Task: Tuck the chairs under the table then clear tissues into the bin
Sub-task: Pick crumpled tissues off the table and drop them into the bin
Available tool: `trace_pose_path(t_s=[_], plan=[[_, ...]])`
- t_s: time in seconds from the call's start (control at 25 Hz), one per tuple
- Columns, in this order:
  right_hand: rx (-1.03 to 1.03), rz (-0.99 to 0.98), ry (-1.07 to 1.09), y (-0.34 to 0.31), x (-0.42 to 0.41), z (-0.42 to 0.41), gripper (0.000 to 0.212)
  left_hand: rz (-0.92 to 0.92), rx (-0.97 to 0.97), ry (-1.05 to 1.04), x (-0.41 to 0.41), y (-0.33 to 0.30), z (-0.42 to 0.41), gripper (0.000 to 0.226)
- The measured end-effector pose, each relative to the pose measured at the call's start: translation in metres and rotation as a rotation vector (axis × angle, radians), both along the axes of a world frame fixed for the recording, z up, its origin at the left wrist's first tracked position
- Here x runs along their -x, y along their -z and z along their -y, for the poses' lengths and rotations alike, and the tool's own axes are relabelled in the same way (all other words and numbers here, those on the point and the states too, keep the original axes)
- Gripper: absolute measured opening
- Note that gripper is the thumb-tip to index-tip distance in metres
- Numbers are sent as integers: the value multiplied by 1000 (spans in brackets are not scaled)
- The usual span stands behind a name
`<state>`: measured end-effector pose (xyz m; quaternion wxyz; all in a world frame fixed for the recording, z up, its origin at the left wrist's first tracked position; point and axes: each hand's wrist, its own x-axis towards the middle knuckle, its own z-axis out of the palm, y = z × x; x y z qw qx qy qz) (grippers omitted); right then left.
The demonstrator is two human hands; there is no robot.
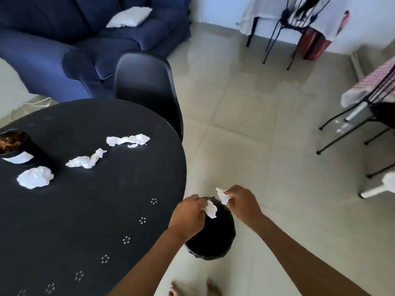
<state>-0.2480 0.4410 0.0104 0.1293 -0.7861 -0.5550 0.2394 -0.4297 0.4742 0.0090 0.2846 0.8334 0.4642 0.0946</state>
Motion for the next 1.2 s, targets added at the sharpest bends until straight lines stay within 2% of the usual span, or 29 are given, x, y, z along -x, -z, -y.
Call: trace_pose_path(t_s=[0.16, 0.24, 0.36, 0.48, 0.56, 0.72, 0.92, 1.2], plan=[[167, -61, 98, 69, -31, 49, 45, -33, 195, -88, -38, 53, 15, 29], [208, -153, 127, 112, -35, 63, 50, -75, 264, -123, -44, 95, 20, 31], [195, -301, 183, 177, -34, 70, 40, -125, 368, -182, -47, 163, 19, 41], [237, -404, 313, 241, -28, 63, 44, -179, 403, -244, -51, 224, 13, 34], [284, -457, 365, 276, -24, 56, 35, -195, 427, -294, -54, 257, 7, 34], [348, -495, 411, 321, -20, 44, 58, -221, 492, -319, -57, 306, 1, 50], [320, -475, 397, 318, -24, 40, 54, -212, 494, -311, -56, 302, 0, 50], [193, -387, 305, 208, -35, 38, 45, -196, 354, -264, -63, 192, 18, 44]])
